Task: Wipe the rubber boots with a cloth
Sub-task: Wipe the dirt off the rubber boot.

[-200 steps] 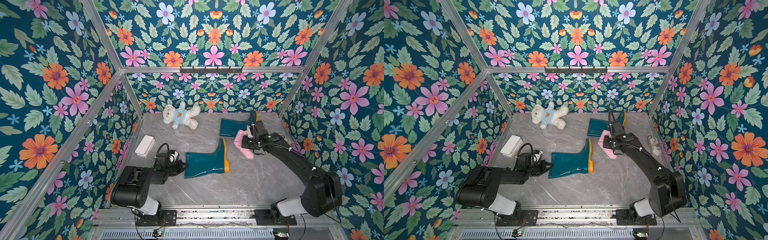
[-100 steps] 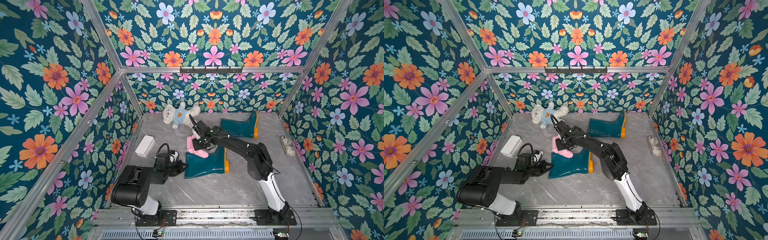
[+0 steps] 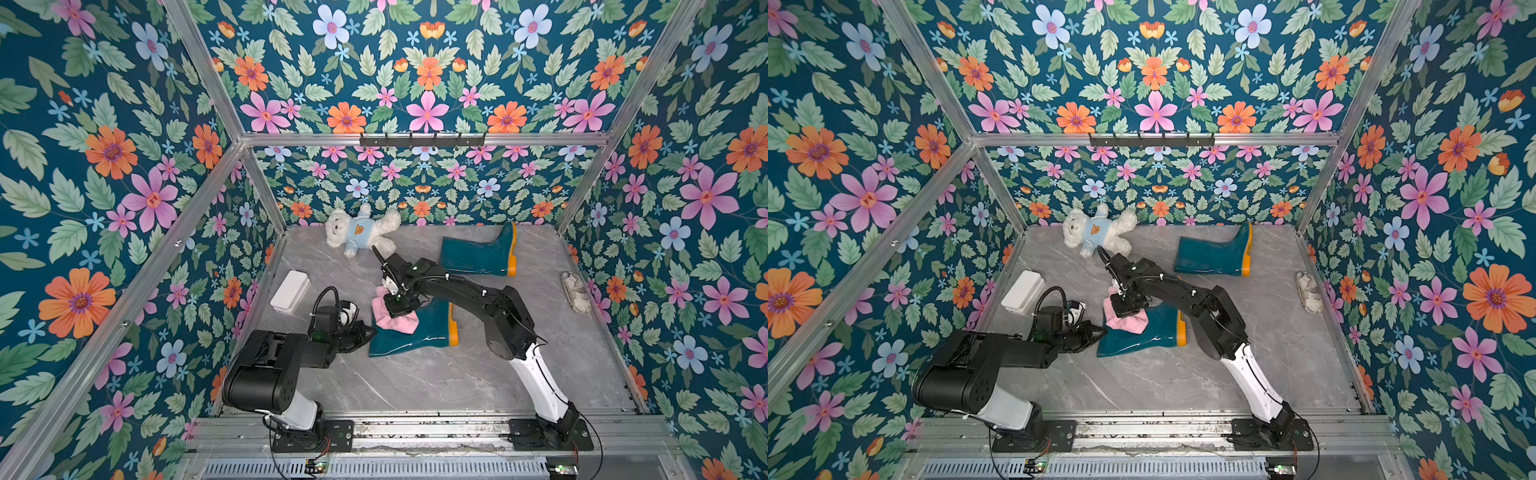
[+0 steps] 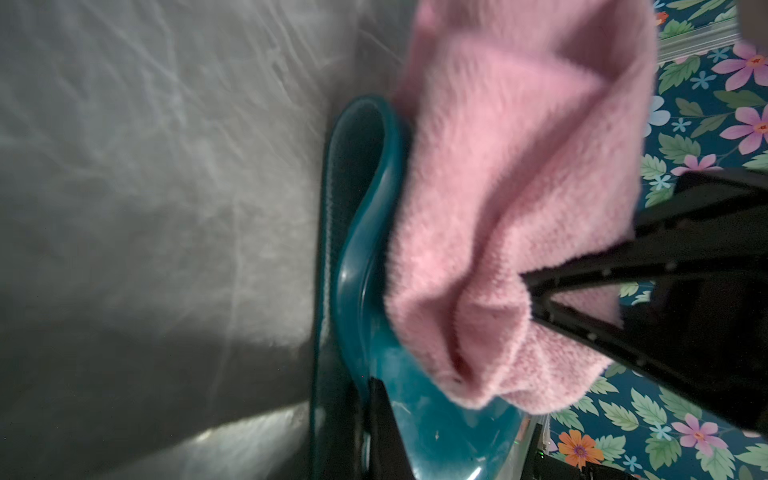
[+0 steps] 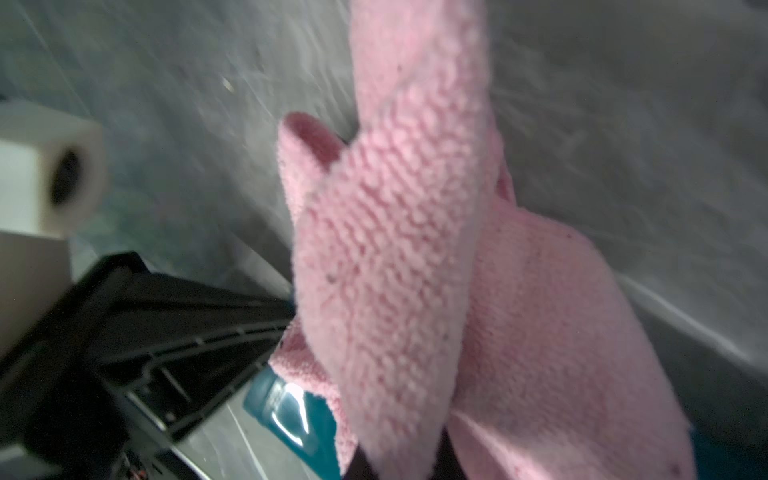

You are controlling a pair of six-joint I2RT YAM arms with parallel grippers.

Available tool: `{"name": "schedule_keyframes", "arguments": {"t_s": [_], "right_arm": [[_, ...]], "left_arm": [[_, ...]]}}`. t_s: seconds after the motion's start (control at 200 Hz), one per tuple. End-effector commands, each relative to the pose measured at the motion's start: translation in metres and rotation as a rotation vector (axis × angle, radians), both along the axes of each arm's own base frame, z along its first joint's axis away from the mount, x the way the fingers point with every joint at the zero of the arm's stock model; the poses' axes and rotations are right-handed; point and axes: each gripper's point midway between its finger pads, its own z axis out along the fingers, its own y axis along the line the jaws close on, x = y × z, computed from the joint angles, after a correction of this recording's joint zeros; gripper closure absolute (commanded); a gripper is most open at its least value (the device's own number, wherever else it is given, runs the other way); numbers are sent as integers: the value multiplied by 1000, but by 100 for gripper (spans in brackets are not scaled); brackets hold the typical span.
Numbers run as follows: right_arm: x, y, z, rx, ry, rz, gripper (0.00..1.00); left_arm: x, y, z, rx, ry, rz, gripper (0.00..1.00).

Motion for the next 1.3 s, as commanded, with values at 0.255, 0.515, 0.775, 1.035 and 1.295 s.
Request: {"name": "schedule_keyframes", "arguments": {"t_s": [0.255, 0.515, 0.775, 1.035, 1.295], "right_arm": [[-3, -157, 23, -246, -46, -180, 100], [9, -111, 45, -106, -98, -134, 100], [-24, 18, 15, 2, -32, 56, 100], [-48, 15, -13, -96, 5, 98, 100], [-43, -108, 13, -157, -38, -89, 100]], "left_arm": [[2, 0, 2, 4, -22, -1, 100], [2, 0, 2, 2, -19, -2, 100], [2, 0, 2, 1, -17, -4, 100], [2, 0, 2, 2, -20, -5, 100], [2, 0, 2, 2, -20, -3, 100]]}}
